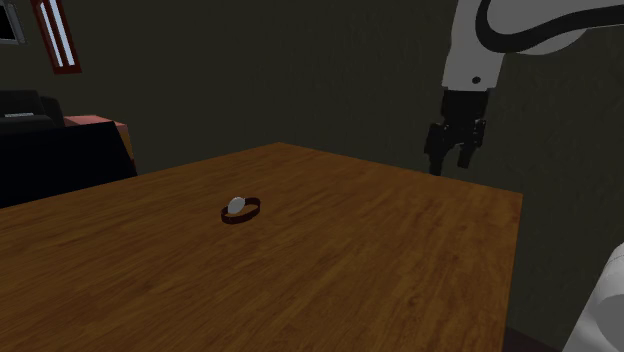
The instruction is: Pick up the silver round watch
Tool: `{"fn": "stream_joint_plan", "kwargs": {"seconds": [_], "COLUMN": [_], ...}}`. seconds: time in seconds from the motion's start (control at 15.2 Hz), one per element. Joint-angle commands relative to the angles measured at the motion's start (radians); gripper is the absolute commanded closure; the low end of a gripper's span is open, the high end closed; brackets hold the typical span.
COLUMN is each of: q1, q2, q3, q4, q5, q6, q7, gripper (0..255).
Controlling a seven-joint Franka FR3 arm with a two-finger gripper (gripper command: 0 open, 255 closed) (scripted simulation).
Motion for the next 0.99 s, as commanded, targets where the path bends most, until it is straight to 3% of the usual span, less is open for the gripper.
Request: {"fn": "stream_joint_plan", "kwargs": {"seconds": [0.0, 0.46, 0.92], "q1": [0.0, 0.024, 0.024], "q2": [0.0, 0.067, 0.206], "q3": [0.0, 0.172, 0.339], "q4": [0.0, 0.061, 0.19], "q5": [0.0, 0.124, 0.206], "q6": [0.0, 0.008, 0.036], "q7": [0.0, 0.251, 0.501], "gripper": [0, 0, 0]}}
